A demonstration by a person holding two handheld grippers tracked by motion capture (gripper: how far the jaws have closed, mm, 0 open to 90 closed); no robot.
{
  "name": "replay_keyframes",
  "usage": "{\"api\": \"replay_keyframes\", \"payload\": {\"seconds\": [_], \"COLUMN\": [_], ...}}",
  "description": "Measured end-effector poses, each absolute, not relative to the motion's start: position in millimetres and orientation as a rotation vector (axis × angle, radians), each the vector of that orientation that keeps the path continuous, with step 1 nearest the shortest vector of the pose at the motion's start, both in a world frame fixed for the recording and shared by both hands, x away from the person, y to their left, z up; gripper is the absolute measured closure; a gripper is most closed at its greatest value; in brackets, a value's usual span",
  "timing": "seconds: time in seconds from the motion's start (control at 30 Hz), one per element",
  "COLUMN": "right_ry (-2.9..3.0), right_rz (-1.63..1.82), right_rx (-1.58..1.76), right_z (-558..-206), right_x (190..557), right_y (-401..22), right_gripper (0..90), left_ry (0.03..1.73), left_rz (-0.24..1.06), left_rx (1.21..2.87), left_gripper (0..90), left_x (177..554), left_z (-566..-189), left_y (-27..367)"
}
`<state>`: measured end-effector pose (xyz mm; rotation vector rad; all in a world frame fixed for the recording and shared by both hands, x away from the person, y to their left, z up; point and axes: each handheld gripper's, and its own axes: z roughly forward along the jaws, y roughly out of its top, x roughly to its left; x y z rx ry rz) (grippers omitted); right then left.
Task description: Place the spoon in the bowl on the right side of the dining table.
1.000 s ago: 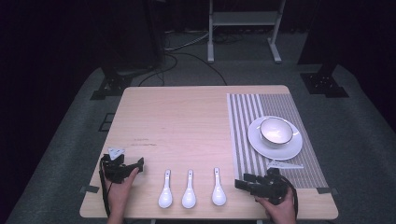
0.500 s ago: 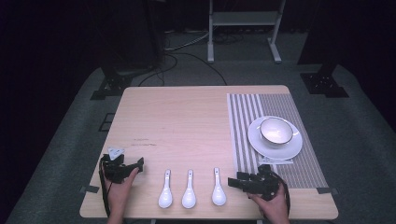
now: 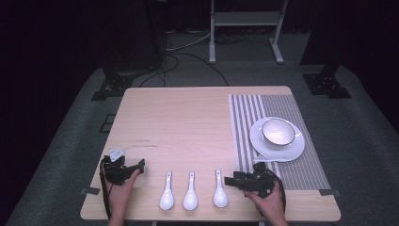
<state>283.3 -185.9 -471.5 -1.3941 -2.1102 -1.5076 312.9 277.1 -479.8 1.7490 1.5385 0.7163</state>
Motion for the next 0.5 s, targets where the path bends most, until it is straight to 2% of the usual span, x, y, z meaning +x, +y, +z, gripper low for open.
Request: {"api": "replay_keyframes", "payload": {"seconds": [0.5], "right_ry": [-2.113], "right_rz": [-1.465], "right_rx": [-1.396], "right_z": [-471.2], "right_x": [293.5], "right_y": [-177.6], "right_gripper": [30.8], "left_ry": [1.54], "left_rz": [0.713], "left_rx": [1.749], "left_gripper": [5.1], "left_x": [313.2], "left_z": [-479.9], "left_y": [277.1]}}
